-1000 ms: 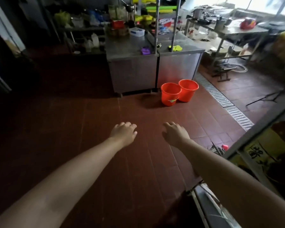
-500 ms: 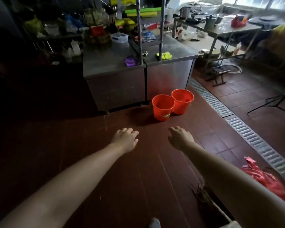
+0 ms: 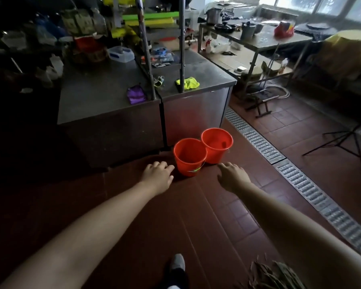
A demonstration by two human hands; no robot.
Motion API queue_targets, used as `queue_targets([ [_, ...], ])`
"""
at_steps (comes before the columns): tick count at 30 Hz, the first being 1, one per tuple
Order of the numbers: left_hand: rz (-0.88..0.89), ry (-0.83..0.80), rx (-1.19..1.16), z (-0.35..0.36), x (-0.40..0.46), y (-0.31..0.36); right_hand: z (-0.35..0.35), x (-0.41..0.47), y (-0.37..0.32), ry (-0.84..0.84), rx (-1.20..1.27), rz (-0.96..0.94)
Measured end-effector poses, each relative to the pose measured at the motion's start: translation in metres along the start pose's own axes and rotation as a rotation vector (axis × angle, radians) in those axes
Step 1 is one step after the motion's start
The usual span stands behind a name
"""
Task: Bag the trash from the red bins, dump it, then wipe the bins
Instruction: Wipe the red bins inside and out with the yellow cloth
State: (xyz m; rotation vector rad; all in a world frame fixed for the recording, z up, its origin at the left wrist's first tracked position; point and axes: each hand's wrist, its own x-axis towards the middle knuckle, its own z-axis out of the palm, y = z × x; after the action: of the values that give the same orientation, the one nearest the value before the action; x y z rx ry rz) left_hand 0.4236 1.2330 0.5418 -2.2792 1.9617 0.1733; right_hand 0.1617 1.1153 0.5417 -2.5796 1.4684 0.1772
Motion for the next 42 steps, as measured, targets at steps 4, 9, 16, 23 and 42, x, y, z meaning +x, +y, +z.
queue_targets([
  [4, 0.11, 0.004, 0.032, -0.02, 0.121, 0.002, -0.025, 0.078, 0.043, -0.004, -0.002, 0.06],
  [9, 0.189, -0.008, 0.053, -0.043, 0.252, 0.031, -0.049, 0.154, 0.109, 0.033, 0.023, 0.121],
  [16, 0.235, -0.007, 0.085, -0.044, 0.414, 0.094, -0.055, 0.278, 0.227, 0.004, 0.015, 0.143],
  [23, 0.154, -0.044, 0.008, -0.043, 0.544, 0.145, -0.072, 0.427, 0.338, -0.082, -0.019, 0.023],
  [42, -0.009, -0.149, -0.149, 0.079, 0.806, 0.183, 0.055, 0.709, 0.456, -0.37, -0.032, -0.205],
])
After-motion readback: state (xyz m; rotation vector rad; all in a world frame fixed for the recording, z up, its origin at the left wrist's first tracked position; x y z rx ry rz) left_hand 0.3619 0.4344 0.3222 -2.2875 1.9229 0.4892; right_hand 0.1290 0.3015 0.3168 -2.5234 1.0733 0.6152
